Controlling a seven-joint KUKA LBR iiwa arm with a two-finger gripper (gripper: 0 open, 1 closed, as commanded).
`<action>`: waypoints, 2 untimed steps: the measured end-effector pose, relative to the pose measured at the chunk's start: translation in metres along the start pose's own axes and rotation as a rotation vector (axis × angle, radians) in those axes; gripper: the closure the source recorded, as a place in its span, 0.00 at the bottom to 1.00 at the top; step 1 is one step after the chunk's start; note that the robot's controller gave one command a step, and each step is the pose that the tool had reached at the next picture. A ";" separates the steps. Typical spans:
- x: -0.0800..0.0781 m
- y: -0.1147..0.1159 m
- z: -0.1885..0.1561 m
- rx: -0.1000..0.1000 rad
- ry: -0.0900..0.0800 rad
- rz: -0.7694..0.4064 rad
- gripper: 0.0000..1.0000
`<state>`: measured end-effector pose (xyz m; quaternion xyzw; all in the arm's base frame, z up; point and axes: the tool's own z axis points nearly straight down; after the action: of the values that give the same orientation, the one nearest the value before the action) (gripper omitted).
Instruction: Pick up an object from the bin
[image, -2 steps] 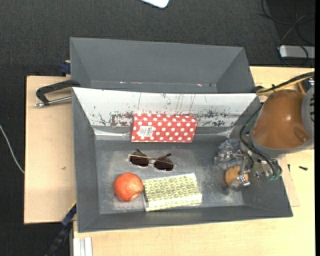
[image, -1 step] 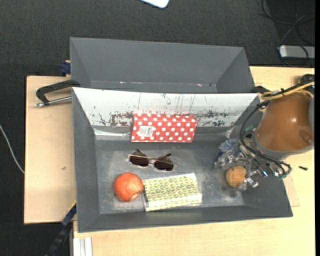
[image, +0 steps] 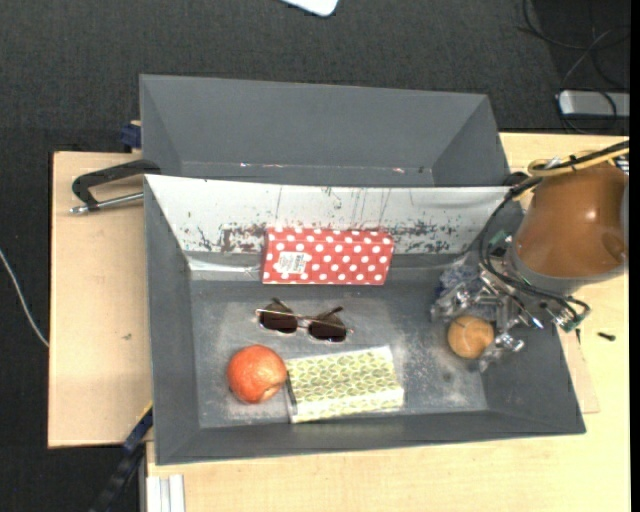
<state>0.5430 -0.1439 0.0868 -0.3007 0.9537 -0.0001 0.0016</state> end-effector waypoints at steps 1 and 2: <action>0.002 -0.006 0.011 0.003 -0.011 -0.146 1.00; 0.002 -0.006 0.011 0.003 -0.011 -0.146 1.00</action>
Offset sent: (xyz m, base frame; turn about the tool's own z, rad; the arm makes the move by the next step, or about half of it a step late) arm 0.0000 0.0000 0.0000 0.0000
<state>0.5450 -0.1502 0.0757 -0.3694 0.9292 0.0000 0.0071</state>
